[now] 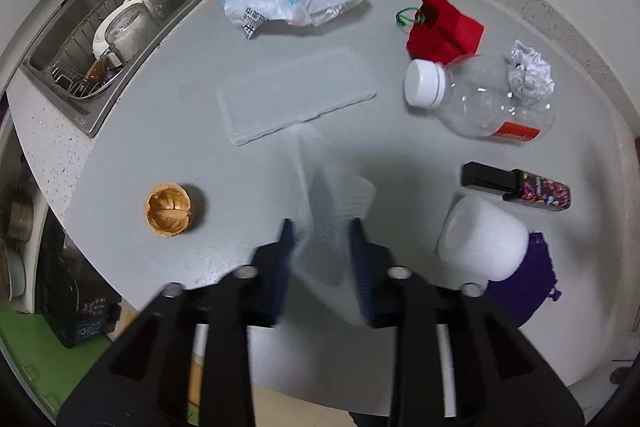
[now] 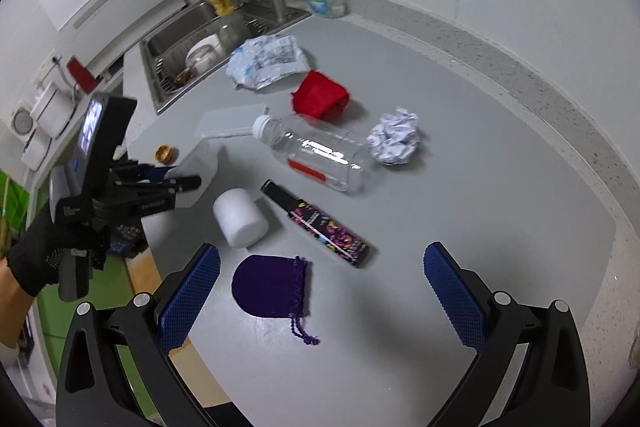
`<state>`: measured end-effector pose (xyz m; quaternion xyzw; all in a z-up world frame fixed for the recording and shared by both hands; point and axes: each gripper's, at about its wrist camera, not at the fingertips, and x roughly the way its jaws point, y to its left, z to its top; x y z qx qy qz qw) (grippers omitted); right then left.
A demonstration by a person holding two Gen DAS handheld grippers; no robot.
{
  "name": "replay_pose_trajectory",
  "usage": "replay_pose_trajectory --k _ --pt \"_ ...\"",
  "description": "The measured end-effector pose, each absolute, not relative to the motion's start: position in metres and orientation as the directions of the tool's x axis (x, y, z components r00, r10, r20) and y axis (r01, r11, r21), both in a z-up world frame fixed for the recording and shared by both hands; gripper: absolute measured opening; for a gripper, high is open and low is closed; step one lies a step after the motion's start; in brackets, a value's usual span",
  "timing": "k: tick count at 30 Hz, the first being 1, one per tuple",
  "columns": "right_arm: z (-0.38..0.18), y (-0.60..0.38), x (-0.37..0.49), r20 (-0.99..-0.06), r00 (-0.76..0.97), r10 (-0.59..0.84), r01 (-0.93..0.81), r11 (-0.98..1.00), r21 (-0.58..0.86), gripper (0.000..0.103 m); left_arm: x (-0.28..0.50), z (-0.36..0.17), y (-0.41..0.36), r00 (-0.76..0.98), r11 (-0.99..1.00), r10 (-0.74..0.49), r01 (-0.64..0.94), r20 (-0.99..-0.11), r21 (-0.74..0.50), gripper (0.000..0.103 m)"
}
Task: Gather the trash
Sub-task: 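Grasp the white plastic tray with the left tool while the right tool grasps the white foam roll, then carry both items over the pink bin and open both tools to drop them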
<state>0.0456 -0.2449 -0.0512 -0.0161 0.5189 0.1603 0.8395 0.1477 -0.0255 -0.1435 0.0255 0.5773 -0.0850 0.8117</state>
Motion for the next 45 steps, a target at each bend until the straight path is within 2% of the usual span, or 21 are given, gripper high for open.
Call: replay_pose_trajectory --k 6,17,26,27,30,33,35,45 --pt "-0.057 -0.228 0.044 -0.878 0.384 0.285 -0.343 0.927 0.15 0.098 0.14 -0.129 -0.019 0.341 0.988 -0.116 0.139 -0.933 -0.072 0.018" --pt "-0.079 -0.185 0.057 -0.899 0.35 0.264 -0.448 0.89 0.087 0.098 0.104 -0.096 -0.005 0.383 0.994 -0.1 0.085 -0.918 -0.073 0.017" --pt "-0.112 -0.142 0.072 -0.927 0.264 0.266 -0.536 0.84 0.088 0.097 0.079 -0.079 0.011 0.416 0.995 -0.099 0.049 -0.904 -0.087 0.018" --pt "-0.116 -0.138 0.073 -0.929 0.26 0.262 -0.546 0.834 0.083 0.093 0.078 -0.078 0.012 0.417 0.995 -0.1 0.044 -0.903 -0.089 0.018" --pt "-0.127 -0.127 0.076 -0.941 0.239 0.24 -0.573 0.817 0.063 0.065 0.074 -0.077 0.018 0.42 0.995 -0.098 0.023 -0.902 -0.097 0.018" --pt "-0.136 -0.121 0.079 -0.946 0.249 0.206 -0.578 0.816 0.025 0.061 0.068 -0.078 0.023 0.423 0.995 -0.094 0.007 -0.901 -0.1 0.018" --pt "-0.137 -0.123 0.081 -0.946 0.264 0.187 -0.572 0.82 0.003 0.05 0.065 -0.079 0.028 0.424 0.995 -0.091 -0.003 -0.901 -0.101 0.018" --pt "-0.115 -0.124 0.079 -0.925 0.304 0.228 -0.575 0.818 0.013 0.046 0.049 -0.08 0.048 0.441 0.992 -0.087 -0.04 -0.893 -0.117 0.018"
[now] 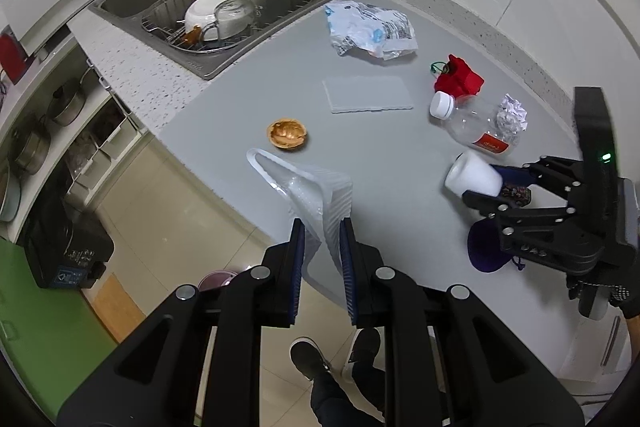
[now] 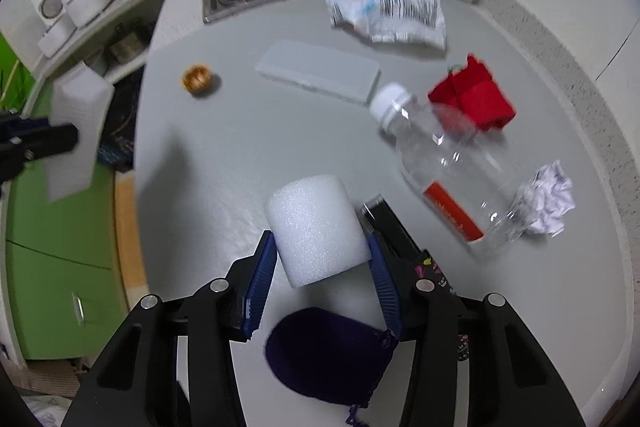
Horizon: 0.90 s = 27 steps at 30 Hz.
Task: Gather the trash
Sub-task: 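Carry both items over the pink bin and open both tools to drop them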
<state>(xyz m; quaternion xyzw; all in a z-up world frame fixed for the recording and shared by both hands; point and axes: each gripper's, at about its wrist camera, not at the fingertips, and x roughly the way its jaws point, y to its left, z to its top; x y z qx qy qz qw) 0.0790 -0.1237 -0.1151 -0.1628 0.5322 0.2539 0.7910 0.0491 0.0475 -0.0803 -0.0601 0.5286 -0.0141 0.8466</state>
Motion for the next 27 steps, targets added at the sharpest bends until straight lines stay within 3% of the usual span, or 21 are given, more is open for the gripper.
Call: replay_pose_trajectory --k 8,14,20,27 --pt "-0.087 -0.07 0.052 -0.896 0.297 0.329 -0.666 0.744 0.053 0.046 0.011 -0.088 0.092 0.447 0.984 -0.046 -0.136 -0.894 -0.119 0.018" --pt "-0.097 -0.001 0.029 -0.897 0.226 0.379 -0.754 0.651 0.085 0.046 -0.03 -0.112 0.14 0.429 0.964 0.005 -0.242 -0.903 -0.11 0.017" --pt "-0.14 0.068 0.005 -0.918 0.125 0.376 -0.817 0.564 0.12 0.046 -0.064 -0.162 0.19 0.386 0.939 0.042 -0.331 -0.922 -0.096 0.017" --pt "-0.236 0.139 -0.013 -0.94 0.006 0.34 -0.86 0.481 0.168 0.046 -0.087 -0.257 0.244 0.321 0.894 0.035 -0.434 -0.946 -0.114 0.017"
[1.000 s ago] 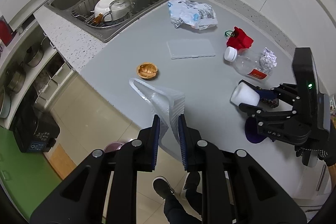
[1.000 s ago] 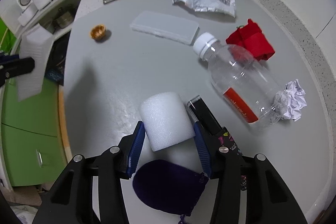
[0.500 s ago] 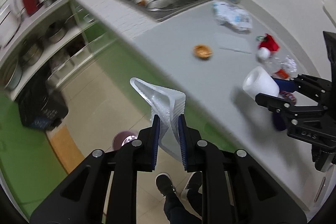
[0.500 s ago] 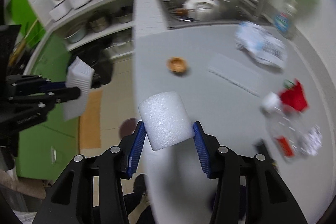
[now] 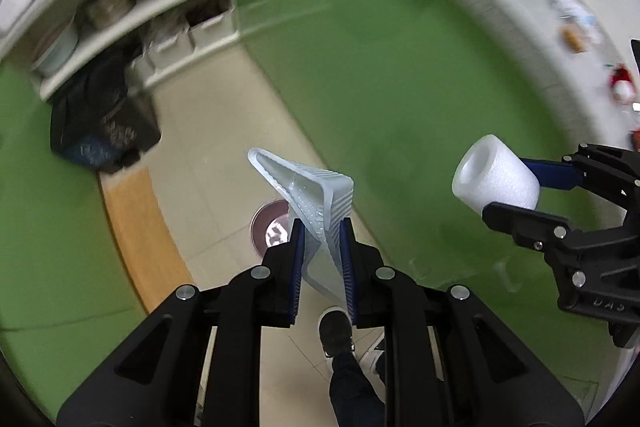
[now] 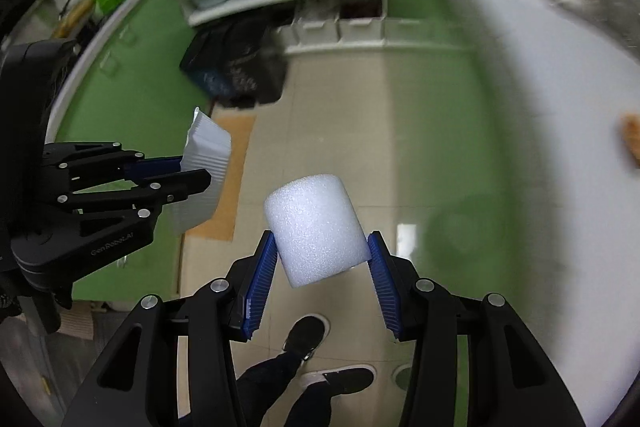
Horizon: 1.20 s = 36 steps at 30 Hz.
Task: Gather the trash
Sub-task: 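Carry both items over the pink bin and open both tools to drop them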
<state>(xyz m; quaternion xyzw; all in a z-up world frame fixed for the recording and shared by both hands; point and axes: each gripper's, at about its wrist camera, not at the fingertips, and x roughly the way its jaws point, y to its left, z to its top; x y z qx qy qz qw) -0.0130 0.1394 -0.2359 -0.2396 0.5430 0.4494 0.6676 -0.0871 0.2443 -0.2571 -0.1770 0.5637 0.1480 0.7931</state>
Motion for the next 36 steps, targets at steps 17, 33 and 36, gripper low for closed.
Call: replay_pose_trajectory --k 17,33,36 --pt "-0.547 0.25 -0.032 -0.966 -0.16 0.204 -0.89 0.393 0.231 0.046 -0.122 -0.533 0.325 0.233 0.792 -0.035 -0.586 -0.972 -0.169 0.017" --pt "-0.63 0.223 -0.018 -0.979 -0.11 0.17 -0.871 0.458 0.177 0.088 -0.097 -0.637 0.319 0.197 0.817 -0.095 -0.545 -0.976 -0.19 0.018" --pt "-0.631 0.208 -0.012 -0.981 -0.096 0.167 -0.859 0.485 0.167 0.088 -0.086 -0.647 0.315 0.194 0.827 -0.087 -0.533 -0.977 -0.179 0.047"
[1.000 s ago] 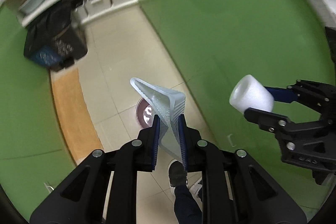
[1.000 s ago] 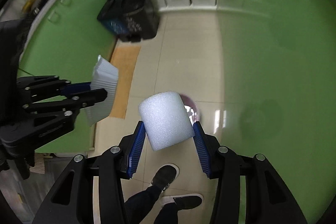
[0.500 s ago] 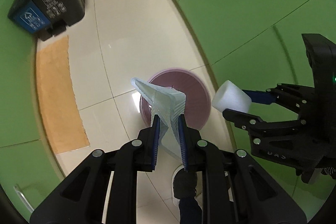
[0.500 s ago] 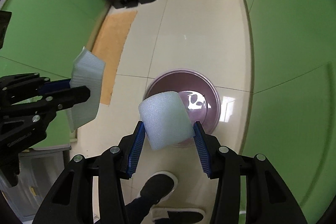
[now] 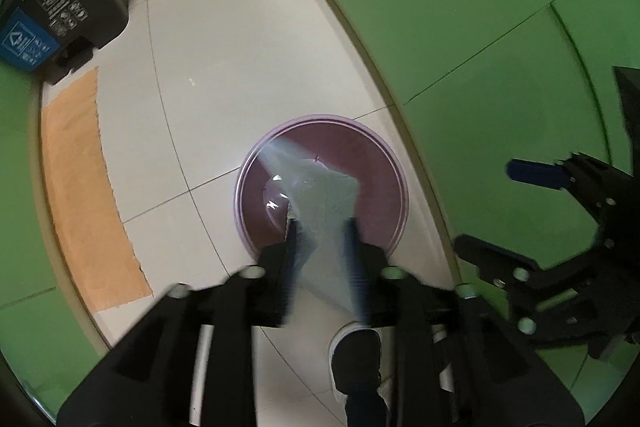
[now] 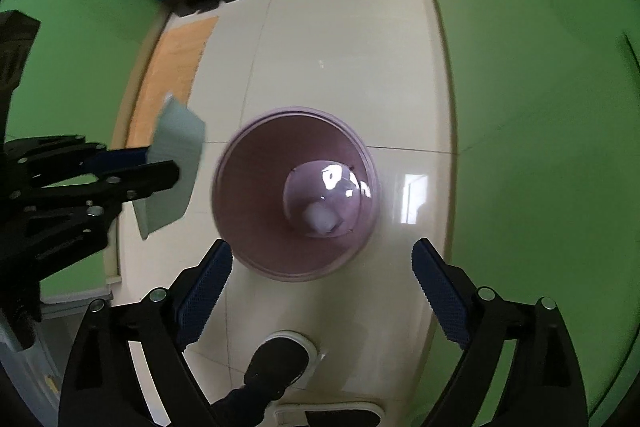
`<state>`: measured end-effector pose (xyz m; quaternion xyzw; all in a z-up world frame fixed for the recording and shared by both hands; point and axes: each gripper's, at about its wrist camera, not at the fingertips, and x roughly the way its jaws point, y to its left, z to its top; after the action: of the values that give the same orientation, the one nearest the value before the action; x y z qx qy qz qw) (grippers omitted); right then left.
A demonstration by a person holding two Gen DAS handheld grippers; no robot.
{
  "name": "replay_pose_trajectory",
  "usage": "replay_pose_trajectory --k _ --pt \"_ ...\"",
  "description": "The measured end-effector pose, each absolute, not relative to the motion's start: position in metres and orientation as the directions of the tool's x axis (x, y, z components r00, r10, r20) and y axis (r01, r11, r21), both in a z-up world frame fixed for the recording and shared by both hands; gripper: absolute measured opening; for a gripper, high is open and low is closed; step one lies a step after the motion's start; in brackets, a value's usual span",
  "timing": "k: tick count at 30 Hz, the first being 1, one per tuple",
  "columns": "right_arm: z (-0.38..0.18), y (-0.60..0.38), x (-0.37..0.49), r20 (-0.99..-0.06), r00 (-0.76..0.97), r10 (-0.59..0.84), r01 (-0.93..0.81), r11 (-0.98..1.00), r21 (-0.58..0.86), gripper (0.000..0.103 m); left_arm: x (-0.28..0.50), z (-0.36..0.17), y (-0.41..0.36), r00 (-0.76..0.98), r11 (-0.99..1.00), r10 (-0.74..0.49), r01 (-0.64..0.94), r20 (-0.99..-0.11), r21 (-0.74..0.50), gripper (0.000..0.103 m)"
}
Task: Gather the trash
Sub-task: 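Carry both items over the pink bin and open both tools to drop them, then raise both tools back toward the counter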
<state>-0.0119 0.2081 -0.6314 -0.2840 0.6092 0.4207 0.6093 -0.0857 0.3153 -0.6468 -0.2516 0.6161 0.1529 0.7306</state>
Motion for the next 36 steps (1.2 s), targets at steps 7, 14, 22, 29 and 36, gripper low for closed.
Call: replay_pose_trajectory --k 7,14,22,29,36 --pt "-0.631 0.183 -0.007 -0.983 -0.077 0.169 -0.837 0.525 0.155 0.088 -0.064 -0.655 0.298 0.169 0.84 -0.062 -0.524 -0.984 -0.143 0.1" --pt "-0.594 0.173 -0.011 -0.981 -0.058 0.184 -0.82 0.552 0.152 0.088 -0.069 -0.618 0.292 0.159 0.833 -0.05 -0.537 -0.986 -0.129 0.1" --pt "-0.471 0.173 -0.037 -0.969 -0.025 0.245 -0.821 0.548 0.16 0.094 -0.107 -0.49 0.302 0.202 0.819 0.018 -0.564 -0.979 -0.101 0.1" --pt "-0.356 0.179 -0.056 -0.949 -0.004 0.317 -0.818 0.544 0.185 0.097 -0.136 -0.366 0.314 0.25 0.809 0.074 -0.581 -0.965 -0.089 0.1" --pt "-0.241 0.172 -0.066 -0.92 0.052 0.389 -0.816 0.547 0.185 0.097 -0.147 -0.246 0.304 0.318 0.822 0.128 -0.564 -0.939 -0.079 0.1"
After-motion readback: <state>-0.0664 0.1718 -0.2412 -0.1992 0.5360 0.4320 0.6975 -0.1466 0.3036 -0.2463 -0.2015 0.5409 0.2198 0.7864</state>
